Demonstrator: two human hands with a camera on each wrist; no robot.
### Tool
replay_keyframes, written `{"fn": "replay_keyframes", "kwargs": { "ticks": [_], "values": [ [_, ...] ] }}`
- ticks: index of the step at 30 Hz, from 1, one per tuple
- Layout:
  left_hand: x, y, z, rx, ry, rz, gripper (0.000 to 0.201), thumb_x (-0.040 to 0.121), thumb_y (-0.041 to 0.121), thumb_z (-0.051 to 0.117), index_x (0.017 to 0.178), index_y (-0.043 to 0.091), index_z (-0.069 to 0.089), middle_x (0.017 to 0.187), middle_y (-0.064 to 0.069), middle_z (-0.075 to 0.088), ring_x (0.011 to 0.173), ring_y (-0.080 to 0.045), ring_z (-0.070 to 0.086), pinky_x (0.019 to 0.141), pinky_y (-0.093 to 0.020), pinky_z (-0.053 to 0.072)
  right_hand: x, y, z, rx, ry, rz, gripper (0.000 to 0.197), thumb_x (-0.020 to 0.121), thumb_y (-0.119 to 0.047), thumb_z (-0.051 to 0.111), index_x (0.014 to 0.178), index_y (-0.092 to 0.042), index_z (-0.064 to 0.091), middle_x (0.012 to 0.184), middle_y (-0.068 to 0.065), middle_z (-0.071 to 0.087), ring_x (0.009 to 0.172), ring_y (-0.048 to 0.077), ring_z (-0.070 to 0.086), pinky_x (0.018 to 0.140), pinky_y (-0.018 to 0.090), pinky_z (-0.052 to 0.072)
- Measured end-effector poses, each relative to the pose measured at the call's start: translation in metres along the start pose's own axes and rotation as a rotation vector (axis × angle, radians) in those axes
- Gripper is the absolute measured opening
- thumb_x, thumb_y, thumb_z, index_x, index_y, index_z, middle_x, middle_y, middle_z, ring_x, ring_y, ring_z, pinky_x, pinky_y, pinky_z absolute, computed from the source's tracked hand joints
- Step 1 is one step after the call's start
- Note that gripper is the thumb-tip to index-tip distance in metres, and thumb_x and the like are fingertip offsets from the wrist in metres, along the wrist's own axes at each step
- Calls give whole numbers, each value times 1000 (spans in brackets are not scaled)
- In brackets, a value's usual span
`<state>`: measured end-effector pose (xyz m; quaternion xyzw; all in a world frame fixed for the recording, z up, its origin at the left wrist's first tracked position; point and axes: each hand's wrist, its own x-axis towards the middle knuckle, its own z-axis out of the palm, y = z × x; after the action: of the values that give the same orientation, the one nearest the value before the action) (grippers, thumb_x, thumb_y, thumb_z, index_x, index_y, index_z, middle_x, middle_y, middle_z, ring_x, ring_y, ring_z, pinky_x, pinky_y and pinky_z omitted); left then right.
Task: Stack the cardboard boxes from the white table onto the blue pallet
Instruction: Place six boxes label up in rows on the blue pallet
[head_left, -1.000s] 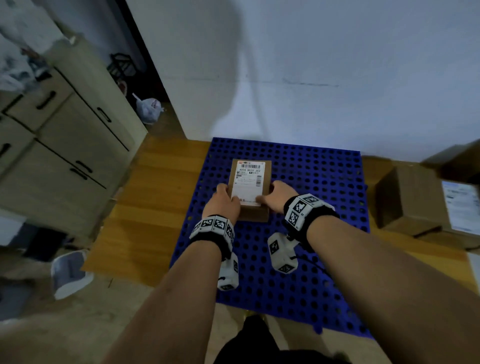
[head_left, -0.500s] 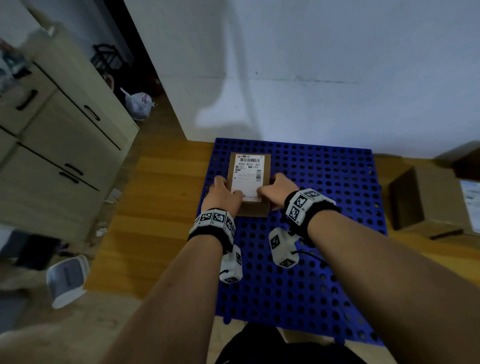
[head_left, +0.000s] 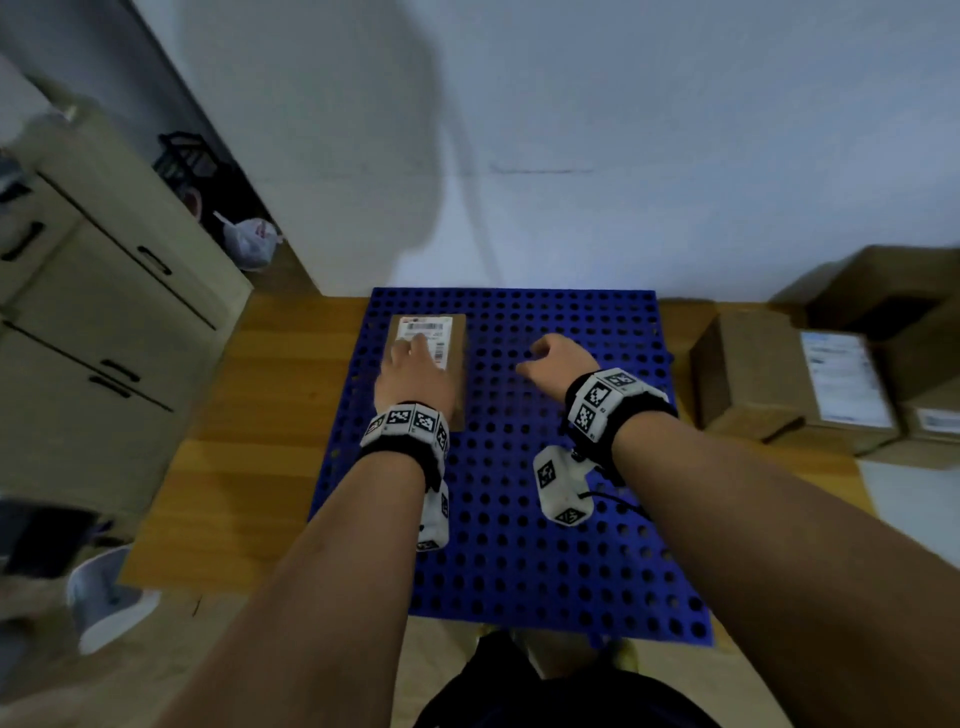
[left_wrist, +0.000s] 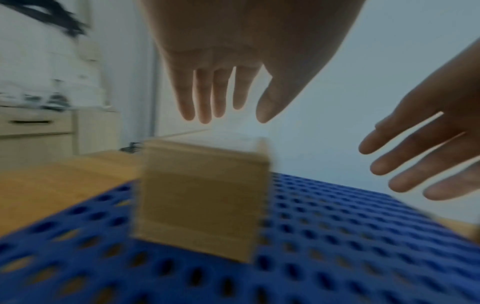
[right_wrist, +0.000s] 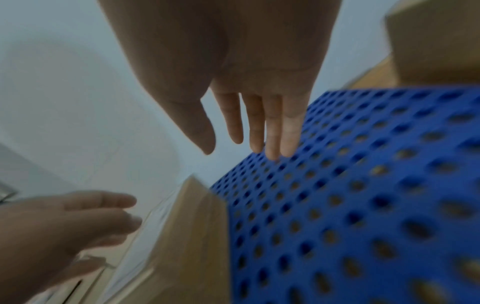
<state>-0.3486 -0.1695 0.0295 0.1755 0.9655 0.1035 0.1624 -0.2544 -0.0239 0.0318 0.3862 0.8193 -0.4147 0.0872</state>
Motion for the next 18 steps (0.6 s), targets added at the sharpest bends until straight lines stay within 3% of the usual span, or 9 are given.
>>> {"fn": "replay_keyframes", "kwargs": {
  "ticks": [2,7,13,18],
  "values": [
    [-12,35,8,4,2,84,54,97,24,40,148,14,25,152,-12,28,133,-33,36,103,-45,39,-8,27,-25,-10,36,7,42,96,-23,53,137,-13,46,130,9,55,106,26,58,79,31,47],
    [-48,123,37,-44,-44,282,56,98,29,44,149,15,25,151,-10,29,134,-31,35,108,-44,36,-28,94,-91,27,154,83,33,92,-16,52,125,-12,53,120,12,59,88,25,54,74,29,45],
    [-85,206,83,-74,-170,452,52,100,28,41,149,14,28,154,-7,29,139,-27,33,112,-41,32,-44,161,-141,75,356,233,43,87,-19,54,129,-10,53,130,18,54,117,36,53,95,36,45],
    [-101,244,112,-60,-330,429,50,101,23,37,149,13,28,155,-8,28,139,-26,33,114,-38,29,-50,201,-153,98,378,344,45,89,-9,44,133,-12,48,135,17,43,118,38,50,96,48,48]
  ]
}}
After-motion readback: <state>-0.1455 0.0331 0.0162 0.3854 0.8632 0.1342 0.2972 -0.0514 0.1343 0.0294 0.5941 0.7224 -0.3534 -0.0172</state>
